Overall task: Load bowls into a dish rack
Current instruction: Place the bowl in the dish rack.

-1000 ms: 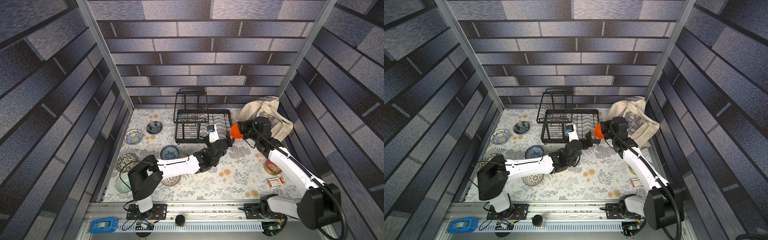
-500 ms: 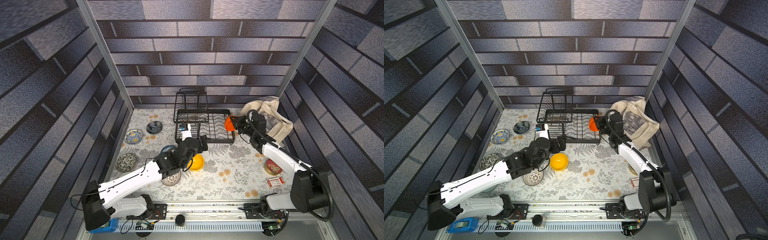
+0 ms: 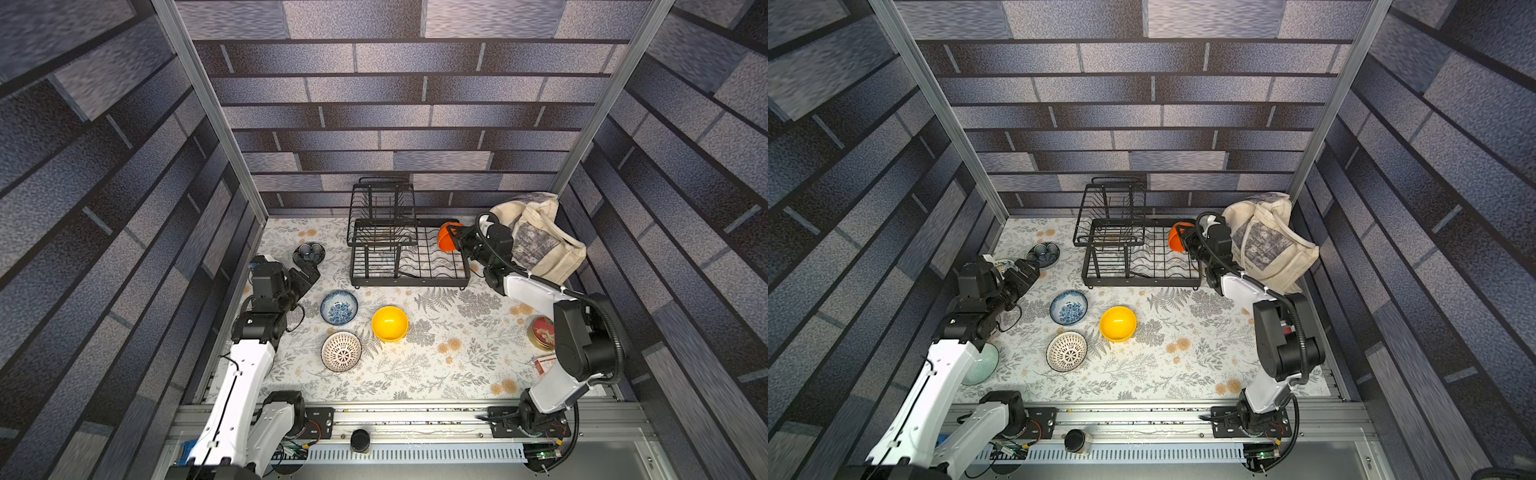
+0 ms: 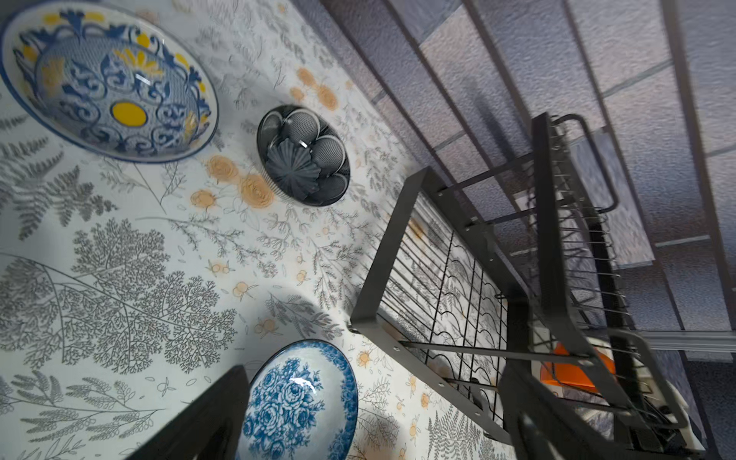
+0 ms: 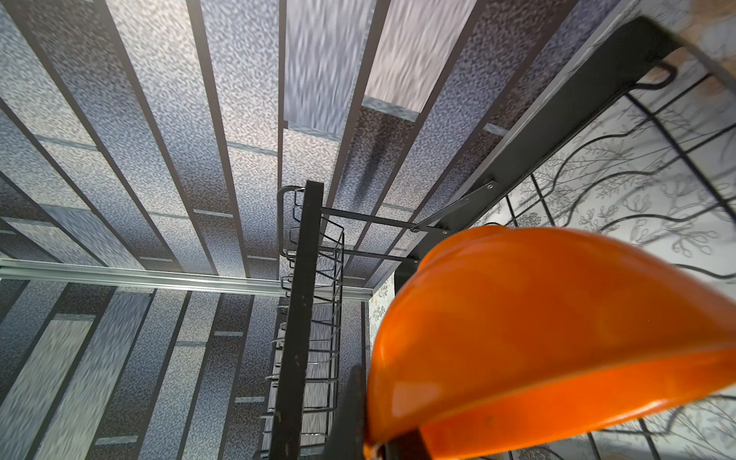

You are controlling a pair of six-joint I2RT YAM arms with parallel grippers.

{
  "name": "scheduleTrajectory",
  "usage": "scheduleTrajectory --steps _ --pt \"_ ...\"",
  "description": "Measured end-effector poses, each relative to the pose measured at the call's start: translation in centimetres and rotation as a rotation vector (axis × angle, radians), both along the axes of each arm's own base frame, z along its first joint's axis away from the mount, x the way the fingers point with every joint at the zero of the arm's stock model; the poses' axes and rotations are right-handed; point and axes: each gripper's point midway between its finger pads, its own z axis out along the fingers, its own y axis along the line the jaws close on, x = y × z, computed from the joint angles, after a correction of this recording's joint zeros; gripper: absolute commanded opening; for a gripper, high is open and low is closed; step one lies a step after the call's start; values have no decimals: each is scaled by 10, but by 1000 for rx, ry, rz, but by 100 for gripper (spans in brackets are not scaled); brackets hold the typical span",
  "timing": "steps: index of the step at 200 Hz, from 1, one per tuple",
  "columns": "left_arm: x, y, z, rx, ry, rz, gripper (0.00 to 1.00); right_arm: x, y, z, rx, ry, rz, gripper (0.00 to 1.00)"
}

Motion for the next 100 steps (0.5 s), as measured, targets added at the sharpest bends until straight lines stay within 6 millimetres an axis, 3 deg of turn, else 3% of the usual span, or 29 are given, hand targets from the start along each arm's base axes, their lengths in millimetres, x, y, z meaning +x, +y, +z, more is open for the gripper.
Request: scheduleTrajectory --steps 18,44,100 --pt "16 -10 -25 -93 72 -46 100 10 16 -2 9 -16 14 0" --pt "37 -24 -41 -192 107 -96 100 25 34 -7 31 -32 17 0" --pt "90 -40 -35 -289 76 -178 100 63 59 -50 100 -6 -16 0"
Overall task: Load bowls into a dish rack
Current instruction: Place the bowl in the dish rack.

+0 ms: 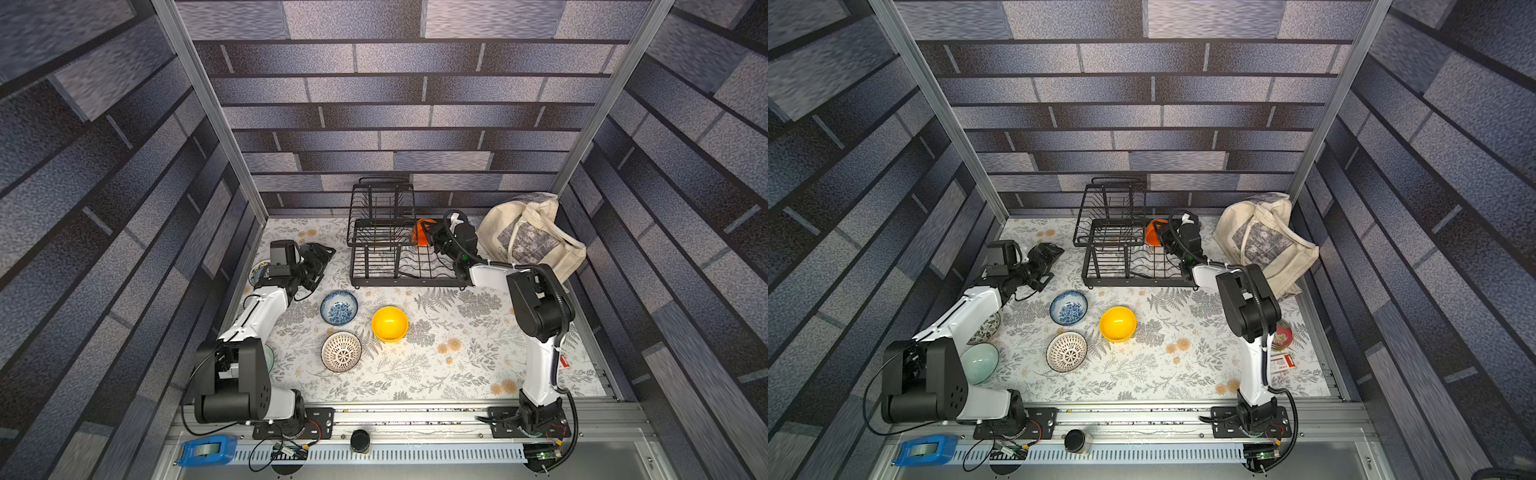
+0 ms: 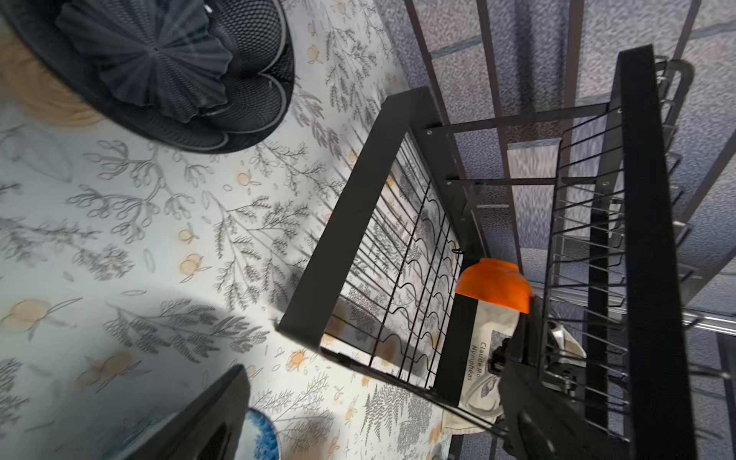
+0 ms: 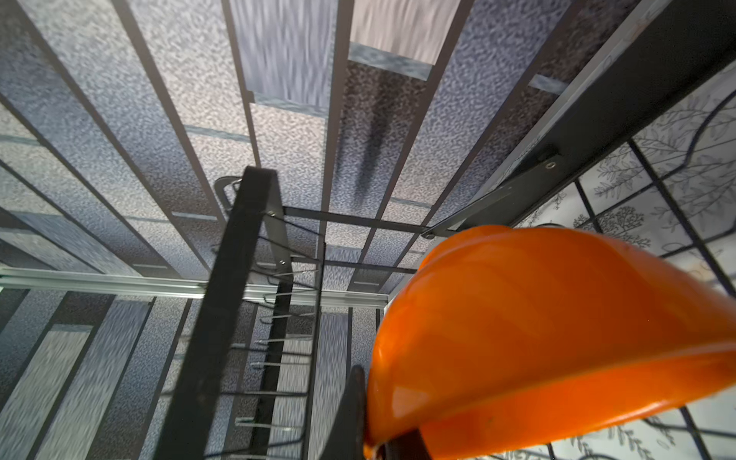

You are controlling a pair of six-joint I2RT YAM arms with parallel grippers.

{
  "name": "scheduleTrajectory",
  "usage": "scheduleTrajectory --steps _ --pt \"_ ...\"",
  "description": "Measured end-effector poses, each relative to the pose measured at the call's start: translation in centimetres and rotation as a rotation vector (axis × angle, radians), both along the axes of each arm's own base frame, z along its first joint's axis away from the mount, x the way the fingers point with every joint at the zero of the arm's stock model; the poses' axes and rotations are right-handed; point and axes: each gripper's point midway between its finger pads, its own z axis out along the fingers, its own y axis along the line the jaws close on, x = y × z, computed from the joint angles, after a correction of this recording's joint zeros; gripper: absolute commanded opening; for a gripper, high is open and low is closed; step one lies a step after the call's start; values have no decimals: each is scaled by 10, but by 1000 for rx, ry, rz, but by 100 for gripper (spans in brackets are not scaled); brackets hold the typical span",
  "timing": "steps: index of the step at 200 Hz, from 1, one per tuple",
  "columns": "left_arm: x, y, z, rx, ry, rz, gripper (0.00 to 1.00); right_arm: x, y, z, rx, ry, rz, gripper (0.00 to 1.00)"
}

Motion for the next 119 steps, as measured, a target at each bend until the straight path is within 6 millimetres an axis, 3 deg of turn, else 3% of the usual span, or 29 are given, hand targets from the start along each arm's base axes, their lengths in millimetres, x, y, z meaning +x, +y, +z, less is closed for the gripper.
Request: scheduleTrajectory --steps 39,72,119 --pt "22 -13 -8 -46 5 -58 100 22 10 -27 38 31 -38 0" --pt "30 -22 -21 -95 52 -85 100 38 15 -24 85 3 -76 0" --pt "33 -29 -19 -112 47 -114 100 52 26 -24 149 -28 -112 0"
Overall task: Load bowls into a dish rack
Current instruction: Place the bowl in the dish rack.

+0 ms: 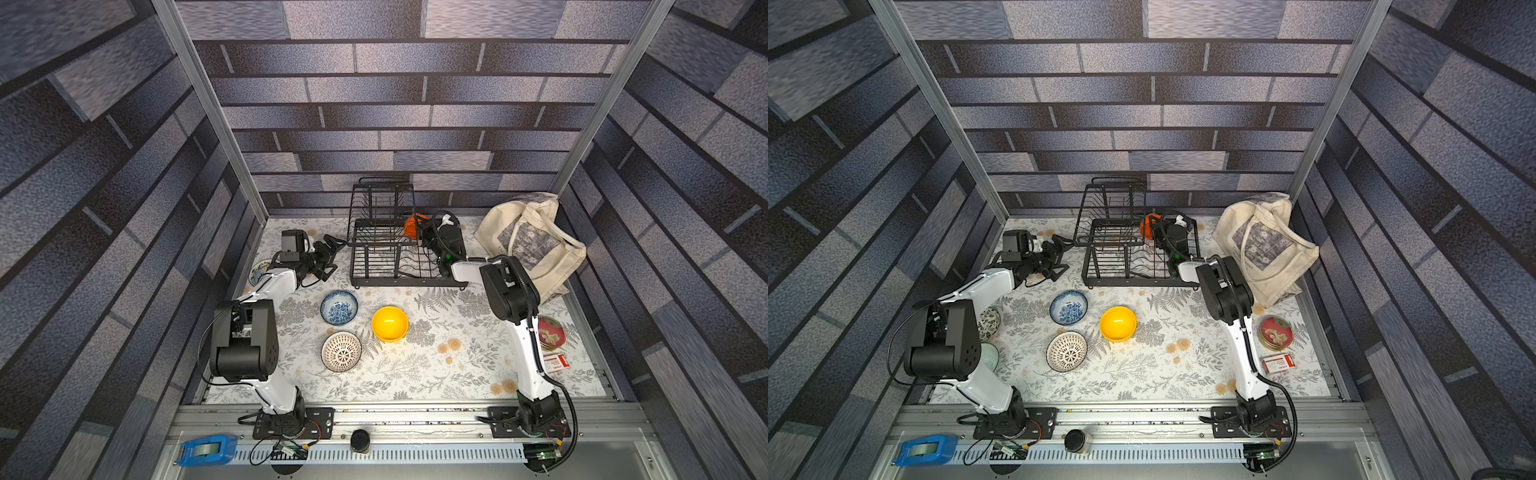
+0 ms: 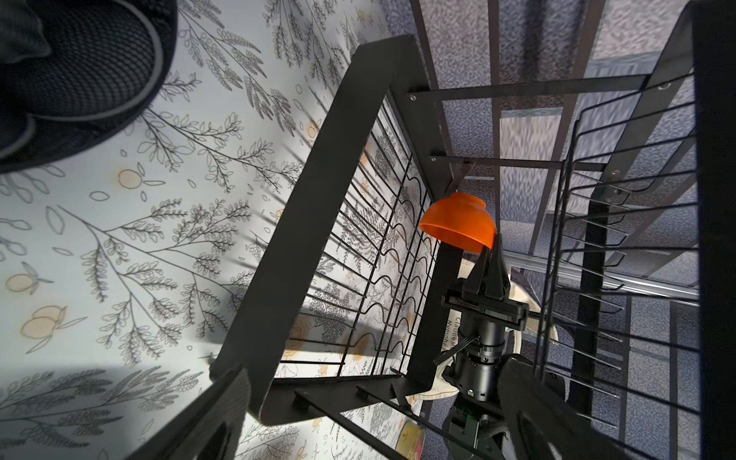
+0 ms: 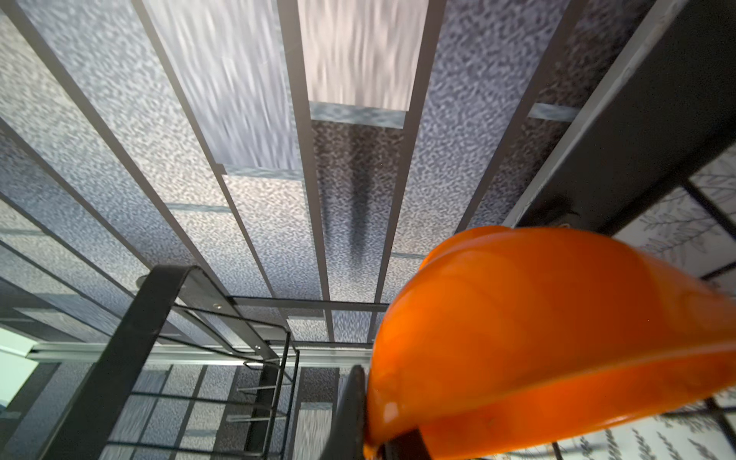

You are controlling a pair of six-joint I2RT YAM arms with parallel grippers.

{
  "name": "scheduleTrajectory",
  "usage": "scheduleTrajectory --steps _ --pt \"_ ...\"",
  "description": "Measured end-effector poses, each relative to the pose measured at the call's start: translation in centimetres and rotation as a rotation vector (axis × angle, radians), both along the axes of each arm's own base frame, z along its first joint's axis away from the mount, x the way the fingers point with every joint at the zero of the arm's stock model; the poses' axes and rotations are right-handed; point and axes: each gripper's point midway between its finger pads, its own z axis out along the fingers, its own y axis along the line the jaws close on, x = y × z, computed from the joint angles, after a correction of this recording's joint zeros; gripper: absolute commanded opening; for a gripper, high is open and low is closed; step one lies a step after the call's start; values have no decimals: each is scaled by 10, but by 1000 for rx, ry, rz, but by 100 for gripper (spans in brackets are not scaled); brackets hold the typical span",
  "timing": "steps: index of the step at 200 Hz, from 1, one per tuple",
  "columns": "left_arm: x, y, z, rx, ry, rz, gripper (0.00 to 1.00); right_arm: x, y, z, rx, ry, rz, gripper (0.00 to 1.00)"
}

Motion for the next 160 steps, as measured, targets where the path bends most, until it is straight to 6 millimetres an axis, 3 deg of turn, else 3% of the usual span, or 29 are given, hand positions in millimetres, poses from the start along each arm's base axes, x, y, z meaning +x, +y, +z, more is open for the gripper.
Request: scheduleTrajectory --steps 67,160 --pt "0 -2 -1 -14 5 -10 100 7 9 -3 81 -34 -54 0" --pt "-1 -3 -1 -19 8 -11 100 4 2 0 209 -86 -206 0"
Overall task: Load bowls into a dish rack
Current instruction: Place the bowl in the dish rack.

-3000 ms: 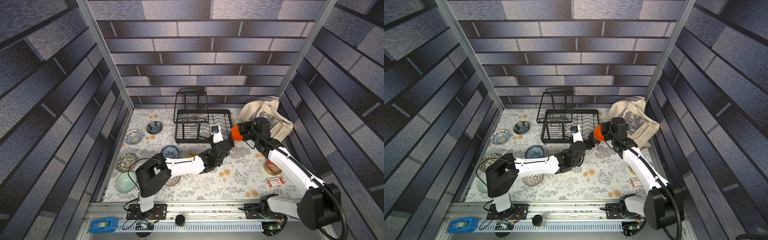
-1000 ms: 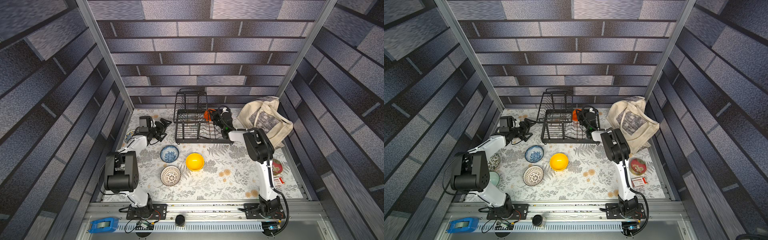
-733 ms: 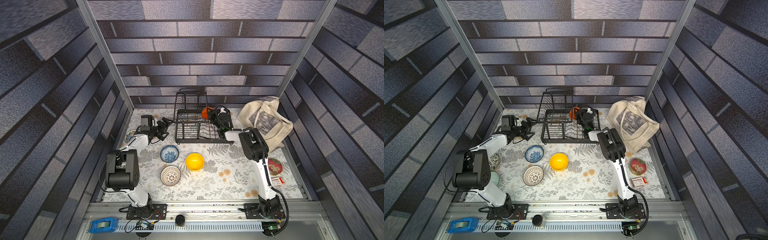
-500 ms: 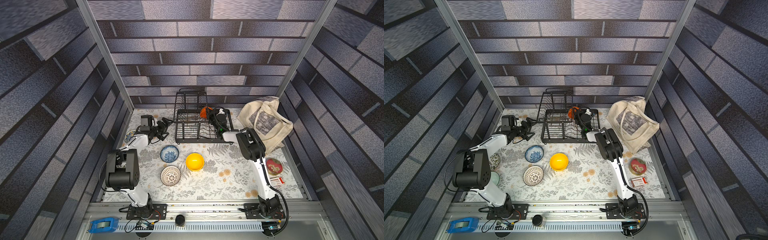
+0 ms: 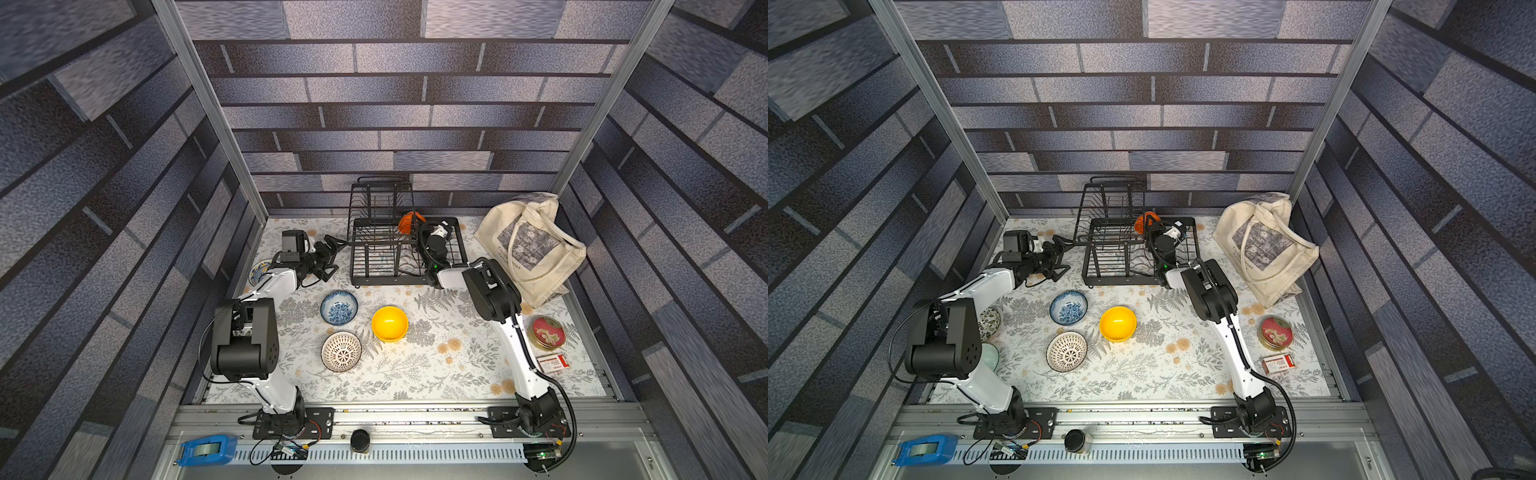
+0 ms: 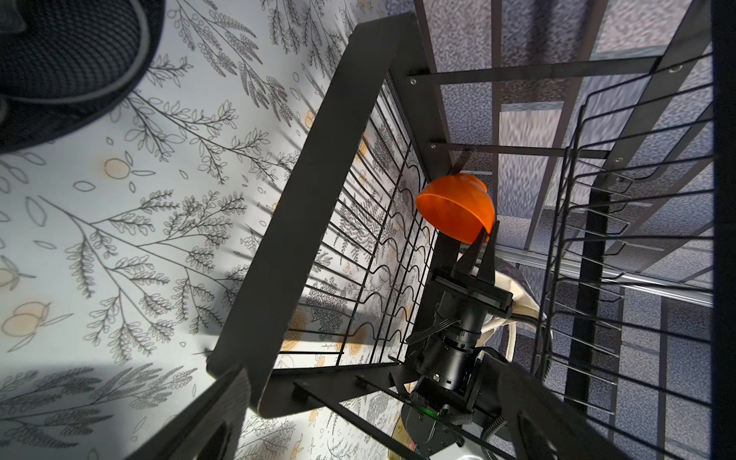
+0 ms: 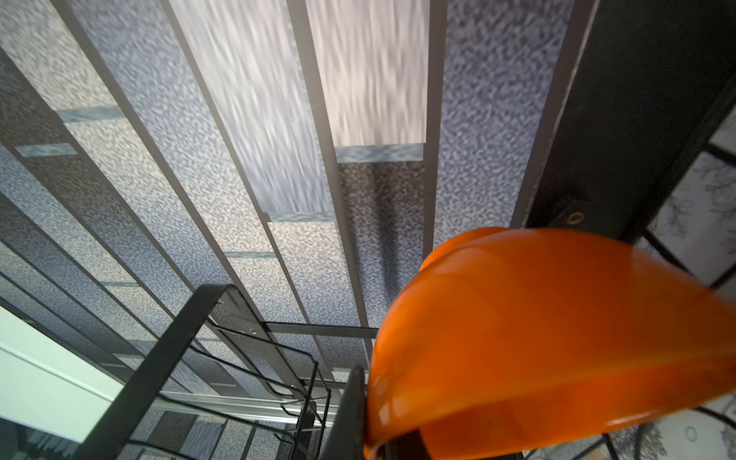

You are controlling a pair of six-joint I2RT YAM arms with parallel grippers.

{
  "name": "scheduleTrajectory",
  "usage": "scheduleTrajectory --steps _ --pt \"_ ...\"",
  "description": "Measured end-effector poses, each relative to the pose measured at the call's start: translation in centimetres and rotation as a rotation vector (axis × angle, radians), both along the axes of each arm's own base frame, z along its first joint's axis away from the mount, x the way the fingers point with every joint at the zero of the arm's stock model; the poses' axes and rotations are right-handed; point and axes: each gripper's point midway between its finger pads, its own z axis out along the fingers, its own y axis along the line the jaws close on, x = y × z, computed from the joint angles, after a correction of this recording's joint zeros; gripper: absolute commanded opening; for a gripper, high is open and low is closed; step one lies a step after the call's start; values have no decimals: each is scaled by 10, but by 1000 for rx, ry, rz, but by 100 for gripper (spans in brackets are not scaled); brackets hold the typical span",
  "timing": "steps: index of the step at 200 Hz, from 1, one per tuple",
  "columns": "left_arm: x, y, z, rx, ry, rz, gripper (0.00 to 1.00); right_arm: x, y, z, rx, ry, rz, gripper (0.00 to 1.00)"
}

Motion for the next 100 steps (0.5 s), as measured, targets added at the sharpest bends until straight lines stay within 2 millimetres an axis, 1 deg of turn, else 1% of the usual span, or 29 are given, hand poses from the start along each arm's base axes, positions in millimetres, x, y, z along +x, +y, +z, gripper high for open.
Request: scheduleTrajectory --steps 29,43,60,81,100 --pt "0 0 0 0 0 0 100 0 -12 8 53 -19 -83 0" --pt "0 -2 0 0 0 -5 100 0 -14 8 73 -16 -106 0" --pt "-1 -3 0 -2 1 -7 100 -2 -12 5 78 -2 -115 0" --pt "-1 -4 1 -8 2 -12 100 -3 -3 -8 67 47 -100 0" --pt "-2 -5 1 -14 4 -15 100 -4 -1 -9 65 65 -102 0"
